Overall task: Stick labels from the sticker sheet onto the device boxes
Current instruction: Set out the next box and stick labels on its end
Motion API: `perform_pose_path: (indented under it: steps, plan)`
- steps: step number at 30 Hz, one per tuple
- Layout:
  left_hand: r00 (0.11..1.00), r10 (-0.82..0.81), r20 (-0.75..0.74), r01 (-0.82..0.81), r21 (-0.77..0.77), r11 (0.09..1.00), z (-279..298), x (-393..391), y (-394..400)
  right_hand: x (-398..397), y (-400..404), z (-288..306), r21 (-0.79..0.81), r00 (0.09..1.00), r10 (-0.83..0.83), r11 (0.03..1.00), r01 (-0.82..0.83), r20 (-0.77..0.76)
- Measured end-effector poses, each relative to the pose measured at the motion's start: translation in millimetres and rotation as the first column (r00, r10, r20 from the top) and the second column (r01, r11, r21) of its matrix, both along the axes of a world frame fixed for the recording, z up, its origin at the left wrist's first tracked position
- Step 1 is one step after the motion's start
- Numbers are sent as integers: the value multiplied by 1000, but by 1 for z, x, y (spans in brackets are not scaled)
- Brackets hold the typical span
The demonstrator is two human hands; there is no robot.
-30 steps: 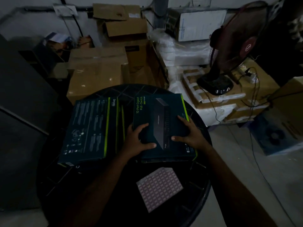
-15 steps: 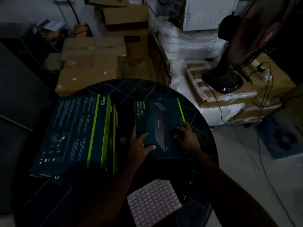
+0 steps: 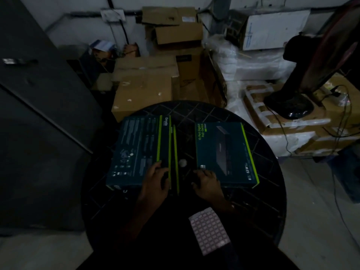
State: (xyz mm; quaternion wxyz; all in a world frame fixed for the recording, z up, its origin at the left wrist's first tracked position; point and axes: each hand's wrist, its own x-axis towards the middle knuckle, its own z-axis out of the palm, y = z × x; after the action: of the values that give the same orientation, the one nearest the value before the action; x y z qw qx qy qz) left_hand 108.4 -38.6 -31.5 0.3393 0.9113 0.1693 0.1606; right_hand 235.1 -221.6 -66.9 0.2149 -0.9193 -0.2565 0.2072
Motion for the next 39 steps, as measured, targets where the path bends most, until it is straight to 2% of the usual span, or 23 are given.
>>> perform_pose_path:
  steps: [2,5,8,10,13,15,21,26,29,31,35,39]
  plan:
    - [987,106,-118,-104,20,994,1,-25,41,-18,24,1,97,999,-3,995,8,-47]
    - [916,228,-331,-220,61,974,-2,-55,94,-39,55,5,271,990,-26,961,62,-137]
    - [851,235,-469,-181,158,971,-7,-75,127,-56,79,12,348,982,-6,935,73,-189]
    - [849,179,-498,-154,91,984,-9,-79,142,-65,91,11,346,981,-4,936,73,-196]
    - [908,-33,-418,-38,-160,986,-10,-80,154,-76,103,11,333,990,-51,939,92,-128]
    - [929,-54,-367,-15,-183,983,-5,-84,158,-81,107,16,336,994,-64,937,92,-94]
    - [994,-18,-112,4,-123,992,54,-88,159,-82,113,76,416,985,-153,903,105,84]
    - [993,34,117,-41,63,997,115,-90,151,-88,105,147,488,913,-213,872,17,349]
    - [972,18,232,-45,108,993,147,-100,143,-93,86,188,472,882,-124,873,-120,455]
    - [959,8,282,-29,69,997,167,-106,135,-98,71,211,487,897,-56,854,-185,439]
    - [932,64,358,-26,-112,993,177,-113,113,-111,45,231,557,924,-63,813,-172,378]
    - [938,157,308,-99,-196,976,160,-118,91,-111,25,219,546,947,-54,827,-136,318]
